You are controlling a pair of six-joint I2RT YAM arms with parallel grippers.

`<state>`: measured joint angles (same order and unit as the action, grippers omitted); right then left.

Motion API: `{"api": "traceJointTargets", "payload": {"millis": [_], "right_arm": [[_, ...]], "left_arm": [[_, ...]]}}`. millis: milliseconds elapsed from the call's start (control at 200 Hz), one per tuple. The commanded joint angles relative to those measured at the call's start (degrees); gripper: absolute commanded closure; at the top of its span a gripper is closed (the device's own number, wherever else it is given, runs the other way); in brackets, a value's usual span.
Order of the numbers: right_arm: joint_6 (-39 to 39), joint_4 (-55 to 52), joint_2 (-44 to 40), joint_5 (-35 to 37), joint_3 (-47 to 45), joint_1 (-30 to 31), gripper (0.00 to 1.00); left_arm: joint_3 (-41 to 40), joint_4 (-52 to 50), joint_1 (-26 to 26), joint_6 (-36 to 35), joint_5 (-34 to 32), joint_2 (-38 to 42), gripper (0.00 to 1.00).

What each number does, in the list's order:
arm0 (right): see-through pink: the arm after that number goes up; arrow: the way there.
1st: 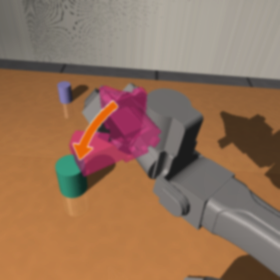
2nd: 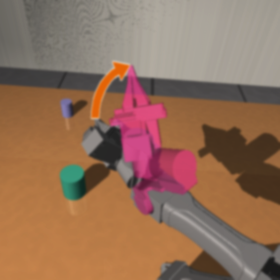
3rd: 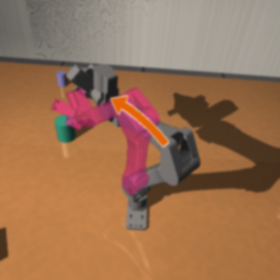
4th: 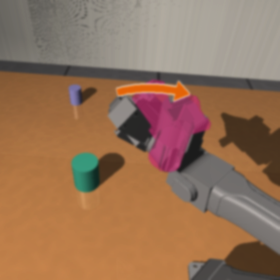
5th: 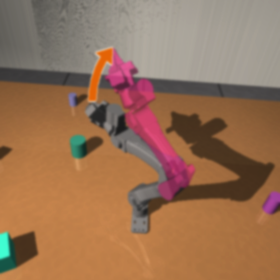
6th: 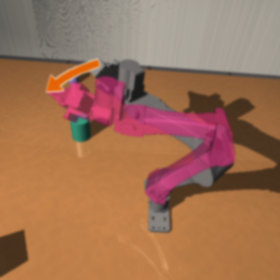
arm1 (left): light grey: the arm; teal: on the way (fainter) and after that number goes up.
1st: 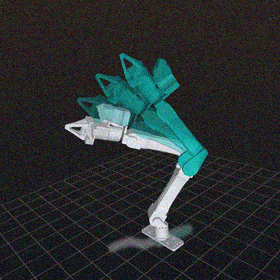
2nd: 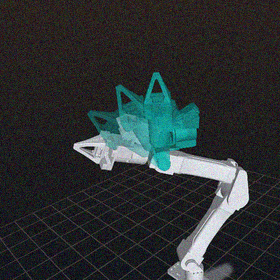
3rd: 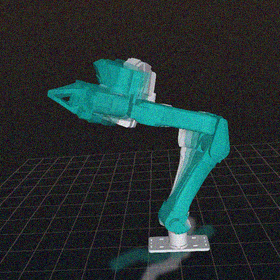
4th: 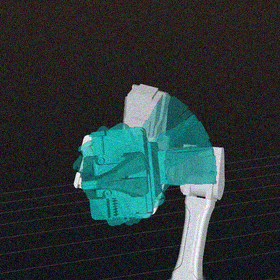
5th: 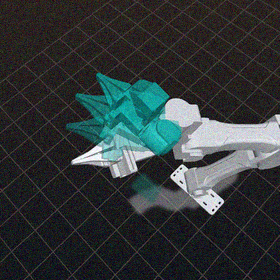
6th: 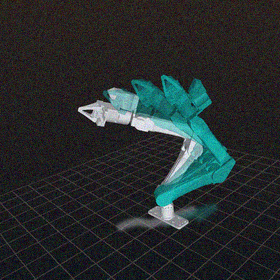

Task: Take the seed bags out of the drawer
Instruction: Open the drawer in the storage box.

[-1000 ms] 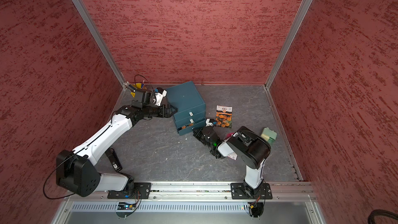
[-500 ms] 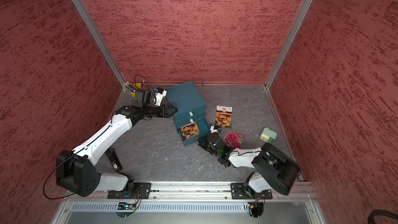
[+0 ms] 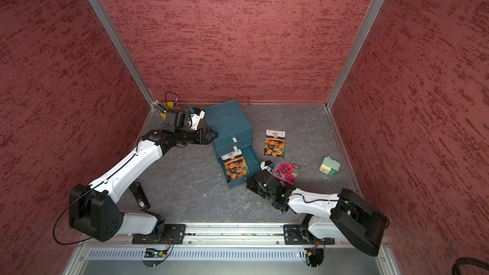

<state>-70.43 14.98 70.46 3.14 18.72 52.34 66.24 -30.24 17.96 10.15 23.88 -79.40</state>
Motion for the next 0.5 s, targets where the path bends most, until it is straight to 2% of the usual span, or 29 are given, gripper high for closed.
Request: {"api": "traceJointTargets", "payload": {"millis": [0, 215, 271, 366, 496], "right_arm": [[-0.88, -2.46, -1.44, 2.18, -0.9, 1.07, 1.0], [-1.75, -3.2, -1.46, 3.06, -1.08, 1.96, 1.0], [-1.53, -3.66, -1.79, 3.35, -0.8, 1.98, 0.83], [-0.41, -6.62, -3.34, 4.06, 0.55, 2.07, 0.61], [2.65, -13.64, -6.87, 4.57, 4.26, 2.07, 0.48]], "left_arm": [[-0.71, -6.55, -0.51, -1.96, -3.75, -0.58, 0.13], [-1.02, -6.23, -0.52, -1.8, -3.67, -0.41, 0.13], [-1.03, -6.04, -0.47, -1.74, -3.67, -0.49, 0.13], [-0.87, -6.18, -0.48, -1.8, -3.71, -0.45, 0.13], [-0.93, -6.15, -0.49, -1.89, -3.76, -0.47, 0.13]]}}
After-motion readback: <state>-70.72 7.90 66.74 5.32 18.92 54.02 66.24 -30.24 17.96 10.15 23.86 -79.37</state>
